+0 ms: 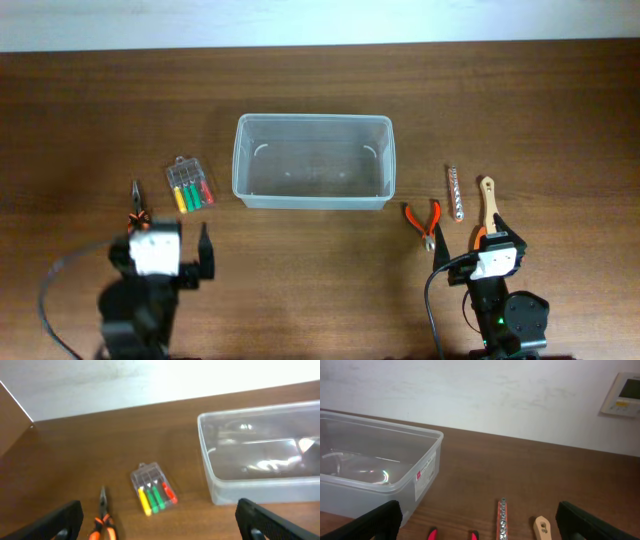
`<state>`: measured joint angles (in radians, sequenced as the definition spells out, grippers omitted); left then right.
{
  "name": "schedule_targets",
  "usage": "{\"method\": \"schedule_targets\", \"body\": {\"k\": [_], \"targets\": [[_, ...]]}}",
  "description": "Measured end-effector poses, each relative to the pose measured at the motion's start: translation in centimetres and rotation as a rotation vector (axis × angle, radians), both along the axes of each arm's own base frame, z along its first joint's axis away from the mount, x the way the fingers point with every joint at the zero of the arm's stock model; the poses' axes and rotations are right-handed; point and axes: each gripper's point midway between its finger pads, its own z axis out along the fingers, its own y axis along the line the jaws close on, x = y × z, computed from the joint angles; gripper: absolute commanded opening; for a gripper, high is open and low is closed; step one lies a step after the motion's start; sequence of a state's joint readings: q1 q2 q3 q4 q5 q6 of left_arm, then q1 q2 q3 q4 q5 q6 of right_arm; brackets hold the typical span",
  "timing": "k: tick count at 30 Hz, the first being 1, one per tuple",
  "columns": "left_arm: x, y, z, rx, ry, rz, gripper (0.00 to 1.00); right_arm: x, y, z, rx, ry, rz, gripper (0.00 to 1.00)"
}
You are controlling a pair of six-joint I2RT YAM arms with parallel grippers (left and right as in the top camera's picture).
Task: Pack container
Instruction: 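Move the left gripper toward the clear screwdriver set case, then lower the left gripper and grasp the screwdriver set case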
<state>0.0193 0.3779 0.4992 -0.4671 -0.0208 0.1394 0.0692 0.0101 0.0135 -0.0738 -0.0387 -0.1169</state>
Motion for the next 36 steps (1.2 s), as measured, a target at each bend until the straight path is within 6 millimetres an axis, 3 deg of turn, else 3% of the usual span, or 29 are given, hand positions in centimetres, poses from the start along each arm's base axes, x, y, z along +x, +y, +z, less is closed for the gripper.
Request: {"method": "schedule_targets", "body": {"k": [6, 11, 16, 18, 22, 29, 32, 36], "targets": [[4.3, 0.1, 4.2, -0.003, 0.263, -0.003, 0.99, 0.0, -0.1, 0.0, 0.000, 0.000, -0.003, 0.99], [7.0, -1.6, 7.0, -0.064, 0.498, -0.084, 0.99, 0.0, -0.1, 0.0, 0.000, 0.001, -0.003, 0.99], [9.6, -3.3, 11.2, -0.132, 0.468, -0.169, 0.99, 0.0, -0.1, -0.1, -0.001, 0.001, -0.004, 0.99], [9.9, -3.9, 11.8, -0.154, 0.455, -0.192, 0.99, 0.0, -0.1, -0.1, 0.000, 0.002, -0.004, 0.99], [10.1, -3.9, 11.9, -0.178, 0.454, -0.183, 0.99, 0.0, -0.1, -0.1, 0.000, 0.002, -0.004, 0.99], [11.4, -1.3, 10.3, -0.219, 0.493, 0.025, 0.99, 0.0, -0.1, -0.1, 0.000, 0.002, -0.004, 0.99], [12.5, -0.1, 7.9, -0.257, 0.562, 0.108, 0.99, 0.0, -0.1, -0.1, 0.000, 0.002, -0.004, 0.99], [14.3, 1.7, 2.6, -0.330, 0.713, 0.197, 0.99, 0.0, -0.1, -0.1, -0.001, 0.001, -0.004, 0.99]]}}
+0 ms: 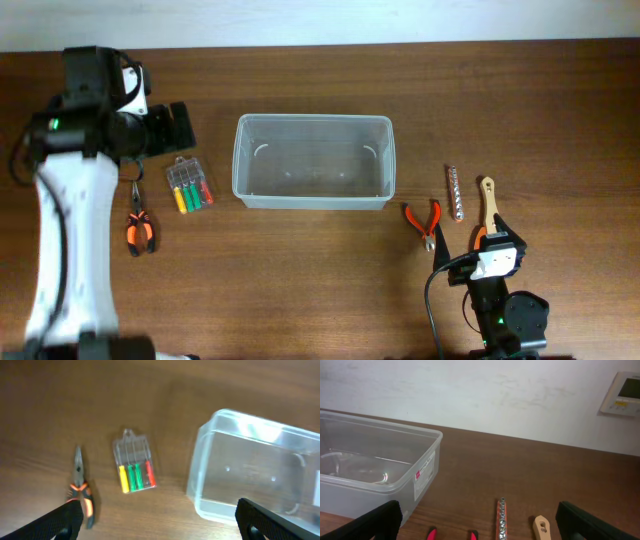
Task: Pack container
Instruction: 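Lower the left gripper and grasp the screwdriver set case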
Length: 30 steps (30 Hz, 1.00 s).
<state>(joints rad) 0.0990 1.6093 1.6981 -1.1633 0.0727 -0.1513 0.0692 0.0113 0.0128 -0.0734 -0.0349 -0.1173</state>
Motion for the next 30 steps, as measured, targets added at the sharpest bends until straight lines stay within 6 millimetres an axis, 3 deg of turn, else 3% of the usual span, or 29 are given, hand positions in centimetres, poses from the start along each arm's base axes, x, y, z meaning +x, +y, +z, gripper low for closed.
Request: {"method": "schedule_targets", "body": {"k": [5, 9, 19, 30], "targets": [[1.6, 1.6, -6.4, -0.112, 0.166, 0.060, 0.99, 0.0, 0.0, 0.0, 0.001, 0.000, 0.000, 0.99], [1.4, 2.4, -9.4, -0.165, 0.255, 0.079, 0.99, 0.0, 0.0, 0.0, 0.000, 0.000, 0.000, 0.99], [1.5, 2.5, -14.1, -0.187, 0.371, 0.056, 0.99, 0.0, 0.0, 0.0, 0.001, 0.000, 0.000, 0.99], [2.4, 3.3, -17.3, -0.169, 0.414, 0.111, 0.99, 0.0, 0.0, 0.0, 0.000, 0.000, 0.000, 0.99]]}}
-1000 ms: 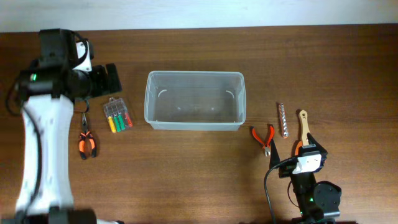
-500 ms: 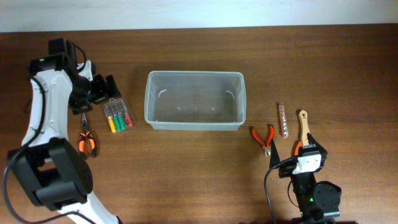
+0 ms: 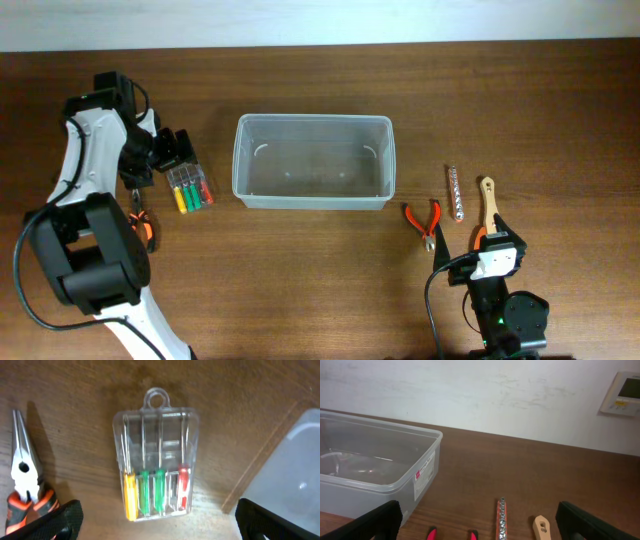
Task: Pack container
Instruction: 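Lower the left gripper and grasp the screwdriver set case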
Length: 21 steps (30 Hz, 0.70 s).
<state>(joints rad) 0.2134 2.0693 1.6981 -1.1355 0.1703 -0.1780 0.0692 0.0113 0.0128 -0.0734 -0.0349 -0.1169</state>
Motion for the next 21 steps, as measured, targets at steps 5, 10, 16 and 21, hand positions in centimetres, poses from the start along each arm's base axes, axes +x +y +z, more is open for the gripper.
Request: {"method": "schedule_targets", "body": {"k": [5, 10, 16, 21], "targets": [[0.4, -0.9, -2.1, 0.003, 0.036, 0.003, 0.99, 0.0, 0.0, 0.0, 0.000, 0.000, 0.000, 0.99], [0.3, -2.9, -5.3, 0.016, 0.109, -0.007, 0.99, 0.0, 0.0, 0.0, 0.000, 0.000, 0.000, 0.99], [0.4, -4.5, -6.6, 0.050, 0.138, 0.005, 0.99, 0.0, 0.0, 0.0, 0.000, 0.000, 0.000, 0.99], [0.4, -4.6, -6.7, 0.056, 0.146, 0.047, 0.99, 0.0, 0.0, 0.0, 0.000, 0.000, 0.000, 0.99]]}}
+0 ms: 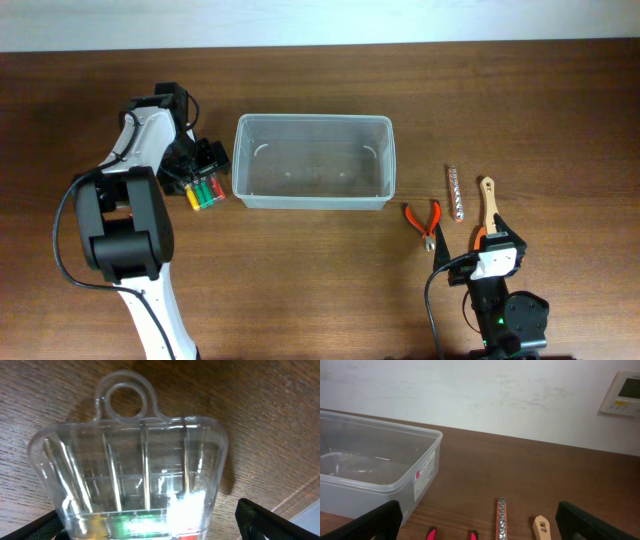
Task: Pack container
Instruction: 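Lower the left gripper and grasp the screwdriver set case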
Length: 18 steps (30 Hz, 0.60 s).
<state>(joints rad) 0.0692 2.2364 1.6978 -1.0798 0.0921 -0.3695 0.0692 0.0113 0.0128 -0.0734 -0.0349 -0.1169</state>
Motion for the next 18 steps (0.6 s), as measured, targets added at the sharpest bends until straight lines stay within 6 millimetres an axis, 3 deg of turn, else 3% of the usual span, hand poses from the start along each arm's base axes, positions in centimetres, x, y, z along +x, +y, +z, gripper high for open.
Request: {"method": "schedule_targets", "body": {"k": [6, 8, 11, 18], "targets": [[-0.2, 0.1, 0.0, 0.005, 0.008, 0.023, 1.00, 0.0, 0.0, 0.0, 0.001, 0.000, 0.000, 0.99], [-0.3, 0.1, 0.0, 0.007, 0.015, 0.025, 0.94, 0.0, 0.0, 0.0, 0.000, 0.000, 0.000, 0.99], [-0.7, 0.2, -0.1, 0.014, 0.034, 0.036, 0.77, 0.0, 0.0, 0.0, 0.000, 0.000, 0.000, 0.99], [-1.3, 0.6, -0.3, 0.040, 0.062, 0.036, 0.70, 0.0, 0.0, 0.0, 0.000, 0.000, 0.000, 0.99]]}}
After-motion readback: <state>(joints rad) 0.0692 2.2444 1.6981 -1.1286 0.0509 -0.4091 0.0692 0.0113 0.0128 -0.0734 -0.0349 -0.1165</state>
